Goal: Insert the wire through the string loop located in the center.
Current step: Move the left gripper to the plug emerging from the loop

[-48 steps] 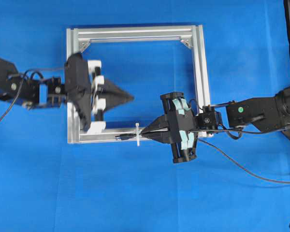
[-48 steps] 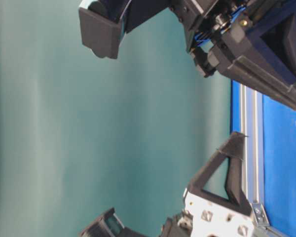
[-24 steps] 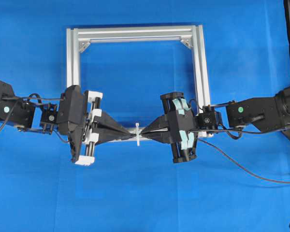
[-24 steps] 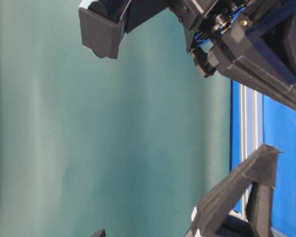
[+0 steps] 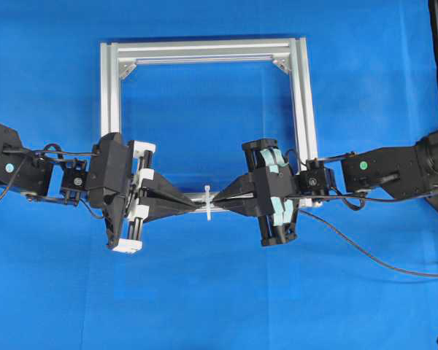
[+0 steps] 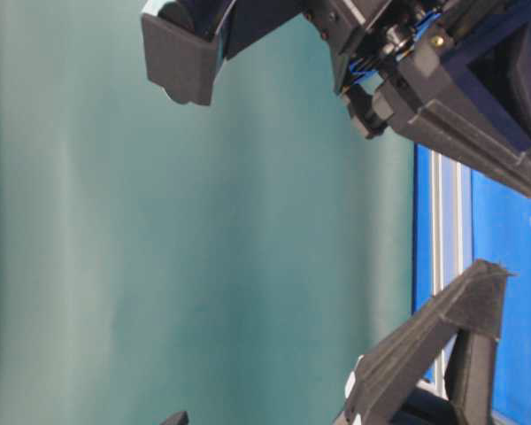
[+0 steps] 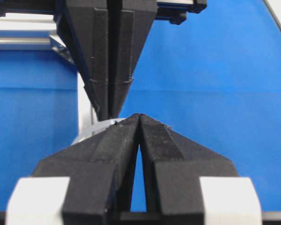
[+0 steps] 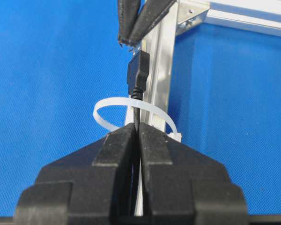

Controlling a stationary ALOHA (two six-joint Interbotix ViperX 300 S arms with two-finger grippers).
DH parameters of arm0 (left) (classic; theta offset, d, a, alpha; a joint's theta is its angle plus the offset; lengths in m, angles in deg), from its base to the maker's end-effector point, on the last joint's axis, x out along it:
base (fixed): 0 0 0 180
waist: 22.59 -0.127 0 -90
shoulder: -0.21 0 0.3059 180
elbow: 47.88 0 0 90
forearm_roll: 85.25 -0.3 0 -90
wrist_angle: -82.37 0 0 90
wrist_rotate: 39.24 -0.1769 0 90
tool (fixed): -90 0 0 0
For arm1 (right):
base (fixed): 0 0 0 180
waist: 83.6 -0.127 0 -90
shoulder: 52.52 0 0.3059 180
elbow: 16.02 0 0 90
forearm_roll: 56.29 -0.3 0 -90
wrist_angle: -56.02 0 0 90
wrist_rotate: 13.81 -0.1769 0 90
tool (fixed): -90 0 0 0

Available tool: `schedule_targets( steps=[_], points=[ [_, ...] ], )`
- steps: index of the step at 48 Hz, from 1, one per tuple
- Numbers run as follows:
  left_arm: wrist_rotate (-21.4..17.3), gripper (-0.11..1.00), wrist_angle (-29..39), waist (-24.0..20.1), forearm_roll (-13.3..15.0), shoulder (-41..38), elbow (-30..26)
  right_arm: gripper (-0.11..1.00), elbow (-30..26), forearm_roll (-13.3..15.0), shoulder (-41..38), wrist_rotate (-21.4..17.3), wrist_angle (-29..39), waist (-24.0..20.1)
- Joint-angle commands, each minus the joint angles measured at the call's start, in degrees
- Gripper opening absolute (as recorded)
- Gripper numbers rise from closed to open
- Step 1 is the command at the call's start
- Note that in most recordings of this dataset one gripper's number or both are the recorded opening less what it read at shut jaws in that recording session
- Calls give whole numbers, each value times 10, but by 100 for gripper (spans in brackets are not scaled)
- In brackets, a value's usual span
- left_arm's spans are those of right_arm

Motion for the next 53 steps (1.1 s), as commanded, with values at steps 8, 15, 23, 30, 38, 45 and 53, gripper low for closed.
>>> schedule_targets(
  steps=[8,15,23,30,38,45,53],
  points=[
    [0,32,-3,12,1,10,-15,-3,-6,1,6,1,-7,1],
    [0,76,5,15,1,9,-16,-3,-6,1,6,1,-7,1],
    [0,93,18,16,1,9,-18,-3,-6,1,6,1,-7,1],
    [0,92,20,16,1,8,-18,-3,-6,2,6,1,-7,1],
    [-1,92,20,15,1,7,-19,-3,-6,2,6,1,-7,1],
    [0,92,32,16,1,4,-22,-3,-6,1,7,1,-7,1],
    [0,92,62,15,1,-16,-34,-3,-6,2,6,1,-7,1]
  ],
)
